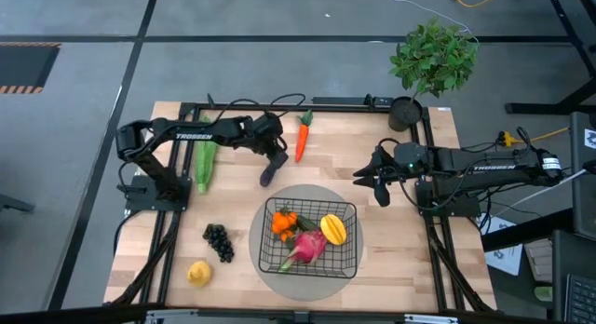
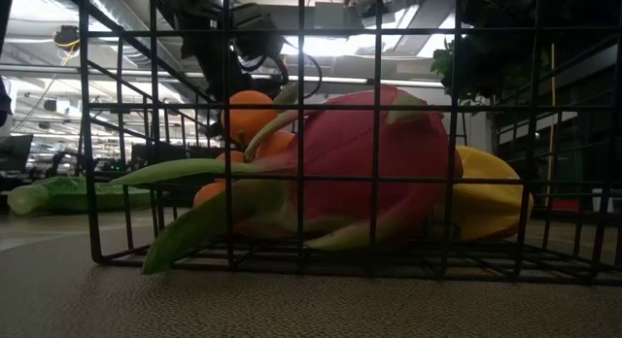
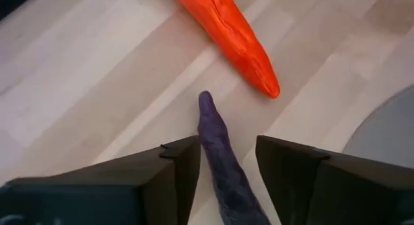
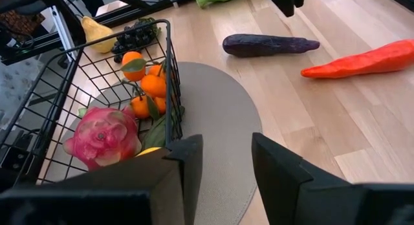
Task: Build produce basket
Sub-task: Put the purple eggplant into the black wire basket
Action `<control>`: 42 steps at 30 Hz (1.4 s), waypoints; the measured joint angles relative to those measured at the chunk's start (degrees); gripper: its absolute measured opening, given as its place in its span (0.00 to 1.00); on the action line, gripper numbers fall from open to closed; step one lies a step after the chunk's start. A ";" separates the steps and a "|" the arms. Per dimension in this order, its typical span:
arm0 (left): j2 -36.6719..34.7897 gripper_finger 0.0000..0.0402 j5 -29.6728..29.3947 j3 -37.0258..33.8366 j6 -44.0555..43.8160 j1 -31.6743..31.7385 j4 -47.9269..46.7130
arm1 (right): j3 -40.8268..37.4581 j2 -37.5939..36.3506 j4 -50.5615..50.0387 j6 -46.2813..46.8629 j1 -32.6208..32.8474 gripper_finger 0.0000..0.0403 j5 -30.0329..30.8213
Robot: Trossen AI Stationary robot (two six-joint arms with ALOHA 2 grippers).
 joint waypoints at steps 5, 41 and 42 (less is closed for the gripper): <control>0.42 0.39 0.50 0.00 -1.59 -0.66 -0.93 | 0.00 0.00 -0.14 0.00 -0.01 0.30 0.00; 11.36 0.22 3.11 0.01 -7.02 -1.35 -2.79 | 0.00 2.40 -0.51 1.52 -0.02 0.30 -0.04; 10.83 0.17 2.29 -0.08 -6.72 -1.20 -2.66 | 0.00 2.40 -0.53 1.53 -0.02 0.30 -0.04</control>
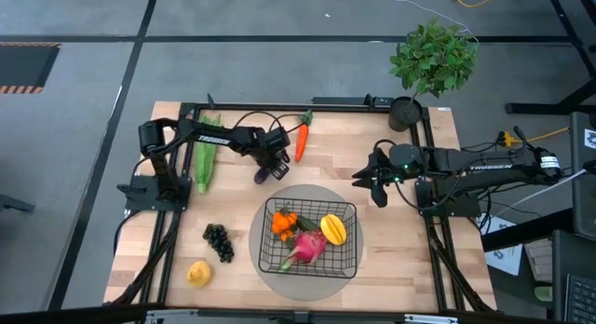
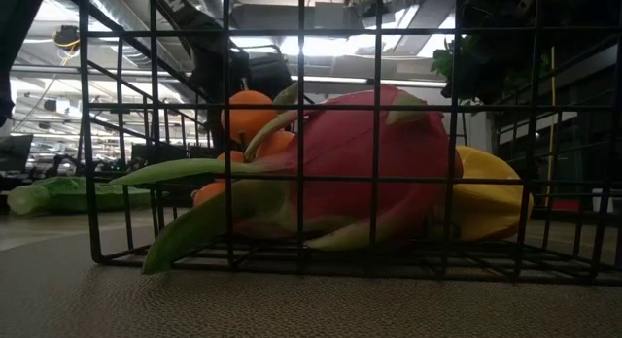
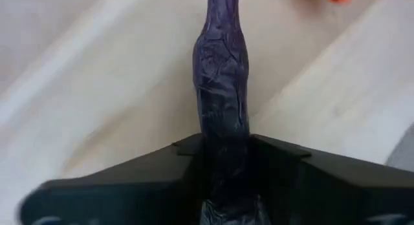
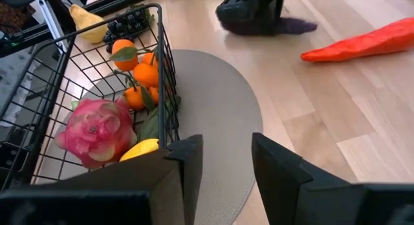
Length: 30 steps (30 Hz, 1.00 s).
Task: Build produce basket
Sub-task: Put the purple eggplant into the black wire basket
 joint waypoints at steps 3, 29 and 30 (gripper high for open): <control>-3.33 0.15 -1.64 -0.04 1.95 0.77 0.19 | 0.00 0.00 0.01 0.02 0.00 0.30 0.00; -22.28 0.22 5.43 0.08 13.91 -26.89 29.70 | 0.00 -0.01 0.12 -0.20 0.00 0.30 0.02; -21.74 0.25 5.37 0.08 14.51 -28.00 30.12 | 0.00 0.00 0.11 -0.24 0.01 0.30 0.02</control>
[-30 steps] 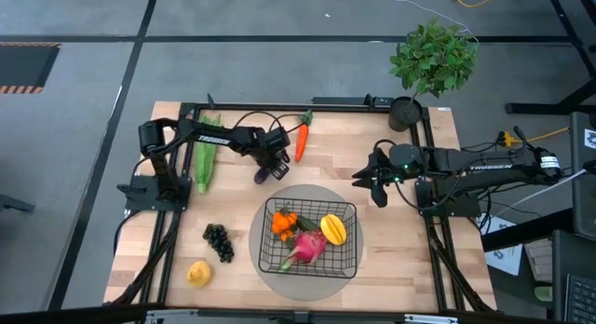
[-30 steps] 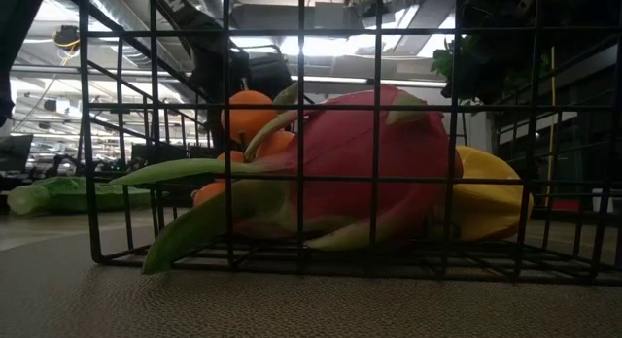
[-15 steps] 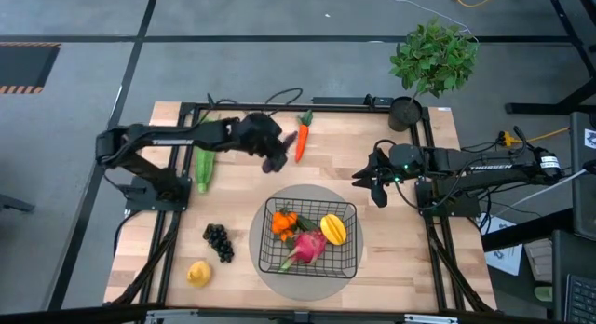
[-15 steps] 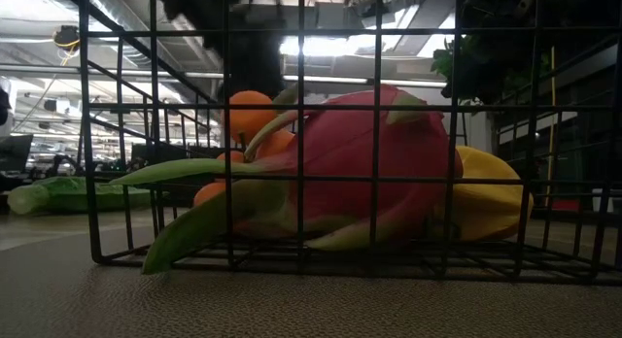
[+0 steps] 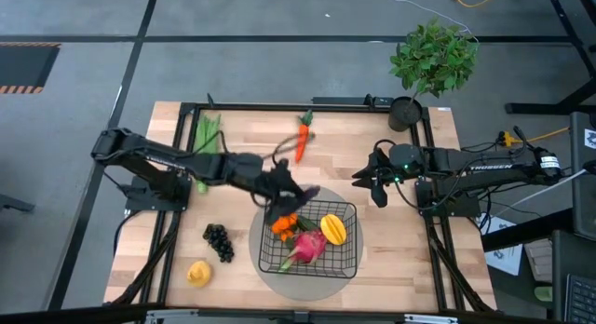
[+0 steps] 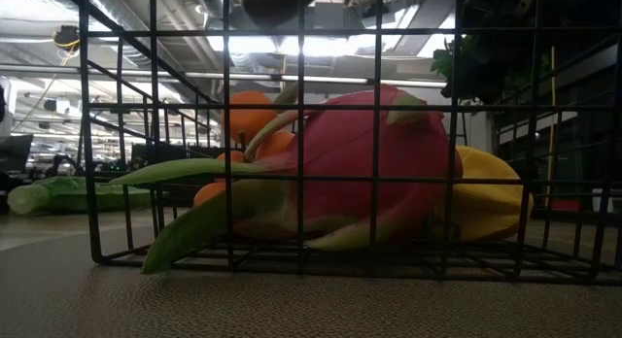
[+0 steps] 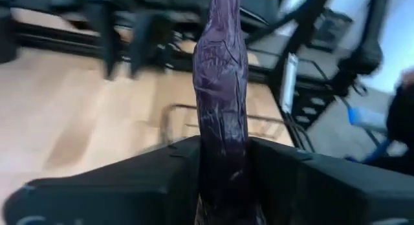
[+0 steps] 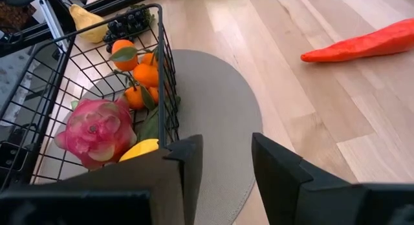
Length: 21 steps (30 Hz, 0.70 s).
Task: Build produce basket
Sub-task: Put the purple eggplant into the black wire basket
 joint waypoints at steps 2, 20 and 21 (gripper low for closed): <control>1.34 0.29 -0.01 0.00 0.59 -1.88 1.77 | 0.00 -0.02 0.02 0.00 -0.01 0.30 0.00; 3.04 0.42 -3.77 0.02 1.62 -3.54 4.92 | 0.00 -0.02 0.19 0.22 -0.01 0.30 0.01; 2.97 0.42 -5.19 0.04 1.50 -3.28 4.58 | 0.00 -0.02 0.20 0.22 0.00 0.30 0.02</control>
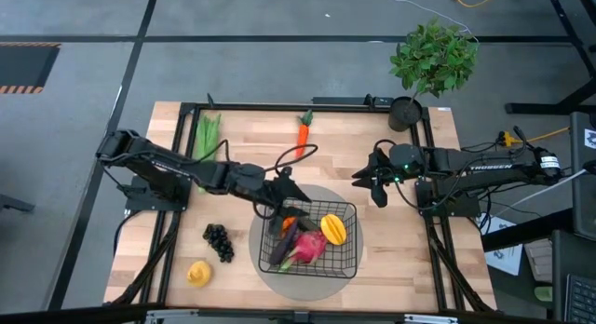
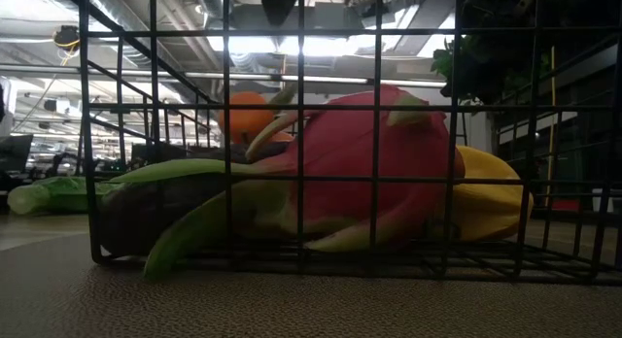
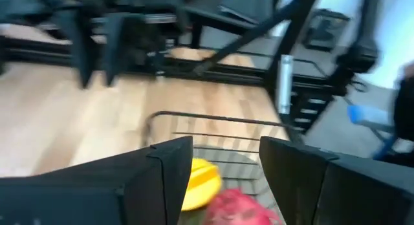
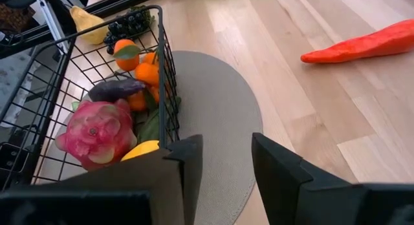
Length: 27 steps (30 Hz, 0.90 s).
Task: Build produce basket
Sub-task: Put the purple eggplant into the black wire basket, then put the orange carrot into the black wire basket
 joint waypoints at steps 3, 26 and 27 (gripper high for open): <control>-2.04 0.41 -4.02 -0.04 -0.05 0.82 -5.65 | 0.00 0.00 0.47 0.00 0.02 0.30 0.00; -14.47 0.41 -35.51 0.00 10.12 3.21 -30.44 | 26.85 29.73 -1.97 3.05 -9.19 0.30 11.89; -15.02 0.41 -36.36 0.00 9.22 3.47 -31.71 | 29.80 32.37 -4.78 3.22 -9.78 0.30 11.93</control>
